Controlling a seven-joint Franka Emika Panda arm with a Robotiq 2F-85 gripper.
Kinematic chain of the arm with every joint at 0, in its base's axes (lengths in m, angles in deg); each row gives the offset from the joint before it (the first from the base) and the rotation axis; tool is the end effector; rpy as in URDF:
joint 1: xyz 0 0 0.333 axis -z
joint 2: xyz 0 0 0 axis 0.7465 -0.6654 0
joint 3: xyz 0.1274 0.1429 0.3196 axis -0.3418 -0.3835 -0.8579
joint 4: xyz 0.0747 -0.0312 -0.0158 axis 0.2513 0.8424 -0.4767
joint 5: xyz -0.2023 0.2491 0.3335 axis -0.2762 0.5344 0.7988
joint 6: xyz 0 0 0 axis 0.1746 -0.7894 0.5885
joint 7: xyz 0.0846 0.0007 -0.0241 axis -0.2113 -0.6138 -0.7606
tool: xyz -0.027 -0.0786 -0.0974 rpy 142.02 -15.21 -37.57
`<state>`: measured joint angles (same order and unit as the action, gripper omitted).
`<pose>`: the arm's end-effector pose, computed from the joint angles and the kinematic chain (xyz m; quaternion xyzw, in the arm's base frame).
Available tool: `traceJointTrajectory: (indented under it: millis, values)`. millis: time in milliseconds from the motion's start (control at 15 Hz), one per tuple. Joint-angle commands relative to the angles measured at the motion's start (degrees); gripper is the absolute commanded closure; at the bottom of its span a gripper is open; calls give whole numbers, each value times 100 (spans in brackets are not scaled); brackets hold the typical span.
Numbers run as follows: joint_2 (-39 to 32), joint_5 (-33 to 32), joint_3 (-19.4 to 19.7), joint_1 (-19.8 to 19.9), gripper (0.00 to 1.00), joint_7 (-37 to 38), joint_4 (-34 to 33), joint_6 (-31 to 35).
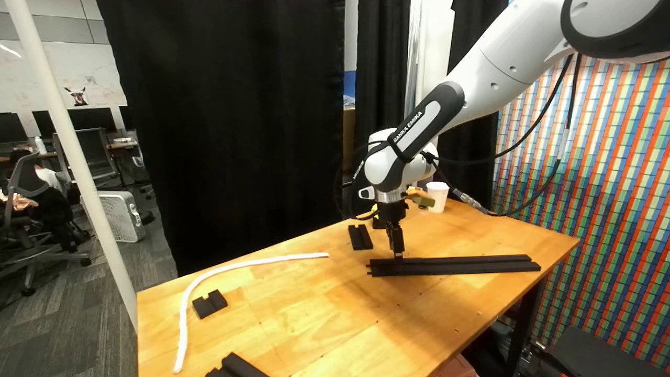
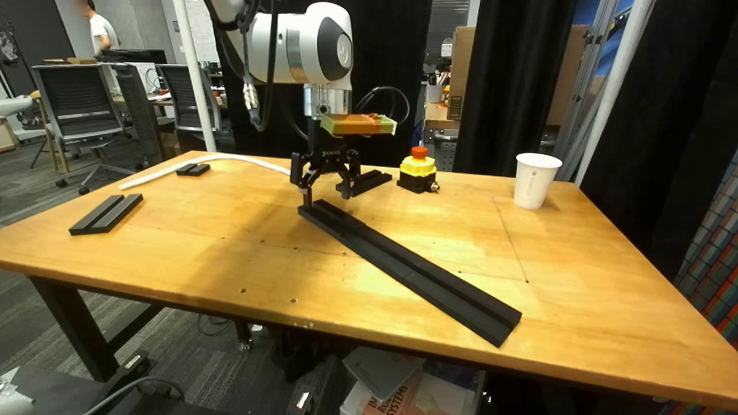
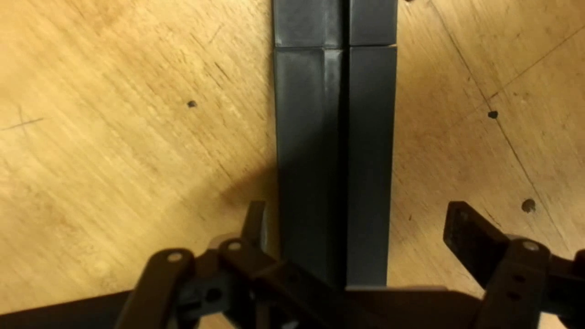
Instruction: Pick up the black objects and put them in a straight line.
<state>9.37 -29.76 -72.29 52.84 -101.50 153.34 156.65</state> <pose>0.6468 -0.0080 0.2280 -0.8839 -0.4600 0.0804 0.0256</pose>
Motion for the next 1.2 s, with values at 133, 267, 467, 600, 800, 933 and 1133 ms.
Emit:
traceJointTrajectory:
  millis: [133, 267, 467, 600, 800, 933, 1133]
  values:
    - [179, 78, -58, -143, 0, 378, -222, -451]
    - [191, 99, -96, -214, 0, 542, -297, -571]
    - [172, 288, -212, -309, 0, 880, -436, -768]
    - [125, 621, -300, -413, 0, 1494, -550, -851]
    - [32, 1145, -478, -622, 0, 2456, -718, -997]
    - [31, 1343, -590, -787, 0, 3071, -685, -779]
    - [-18, 1464, -709, -1093, 0, 3850, -721, -673]
